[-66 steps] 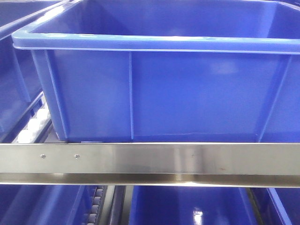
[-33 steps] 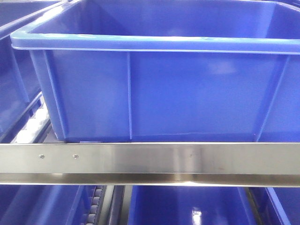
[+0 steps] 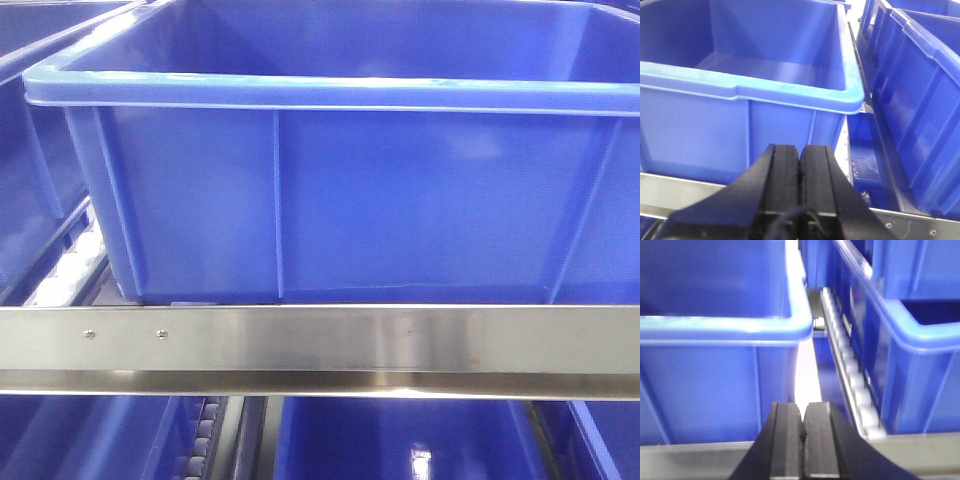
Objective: Grab silver tray and place in blue box
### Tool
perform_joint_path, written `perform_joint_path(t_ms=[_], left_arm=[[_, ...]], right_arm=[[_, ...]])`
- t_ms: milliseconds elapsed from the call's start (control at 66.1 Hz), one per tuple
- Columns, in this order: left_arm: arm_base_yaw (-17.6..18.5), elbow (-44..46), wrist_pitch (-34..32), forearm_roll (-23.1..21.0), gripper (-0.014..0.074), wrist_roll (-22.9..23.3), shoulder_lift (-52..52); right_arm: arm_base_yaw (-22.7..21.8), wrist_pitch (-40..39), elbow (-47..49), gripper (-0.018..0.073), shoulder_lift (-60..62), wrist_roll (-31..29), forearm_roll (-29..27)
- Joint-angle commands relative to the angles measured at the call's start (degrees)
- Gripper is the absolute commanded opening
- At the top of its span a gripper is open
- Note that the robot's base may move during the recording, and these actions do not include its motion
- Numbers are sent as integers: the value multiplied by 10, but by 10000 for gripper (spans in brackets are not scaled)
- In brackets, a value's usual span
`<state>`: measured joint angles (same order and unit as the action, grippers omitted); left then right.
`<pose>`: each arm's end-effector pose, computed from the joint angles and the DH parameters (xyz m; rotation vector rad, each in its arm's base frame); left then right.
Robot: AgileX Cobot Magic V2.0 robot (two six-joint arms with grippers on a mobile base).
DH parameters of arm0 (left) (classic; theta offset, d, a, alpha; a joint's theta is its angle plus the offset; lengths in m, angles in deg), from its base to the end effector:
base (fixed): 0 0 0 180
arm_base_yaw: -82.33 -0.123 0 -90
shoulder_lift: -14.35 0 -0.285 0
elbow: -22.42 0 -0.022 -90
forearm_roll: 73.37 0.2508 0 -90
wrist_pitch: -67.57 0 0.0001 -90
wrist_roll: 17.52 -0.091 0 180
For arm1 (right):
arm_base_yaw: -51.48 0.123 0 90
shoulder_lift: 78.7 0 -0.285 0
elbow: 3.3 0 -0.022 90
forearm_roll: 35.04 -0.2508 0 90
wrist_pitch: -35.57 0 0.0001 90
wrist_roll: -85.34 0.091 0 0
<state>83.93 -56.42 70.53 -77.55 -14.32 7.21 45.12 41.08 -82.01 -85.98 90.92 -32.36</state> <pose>0.0568 -0.0019 0.1995 -0.0753 1.5517 -0.1267 0.0565 -0.0067 0.1961 0.1326 1.5916 -0.0504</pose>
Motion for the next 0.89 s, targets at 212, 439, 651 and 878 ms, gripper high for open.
perform_joint_path(t_ms=[212, 439, 651, 878], left_arm=[[-1, 1, -48, -2, -94, -1, 8], [-1, 1, -48, -2, -94, -1, 8], [-1, 1, -48, -2, -94, -1, 8], [-1, 1, -48, -2, -94, -1, 8]], right_arm=[[-3, -82, -4, 55, 13, -7, -1], [-3, -82, -4, 55, 13, -7, -1], [-3, -82, -4, 55, 13, -7, -1], [-3, -82, -4, 55, 13, -7, -1]])
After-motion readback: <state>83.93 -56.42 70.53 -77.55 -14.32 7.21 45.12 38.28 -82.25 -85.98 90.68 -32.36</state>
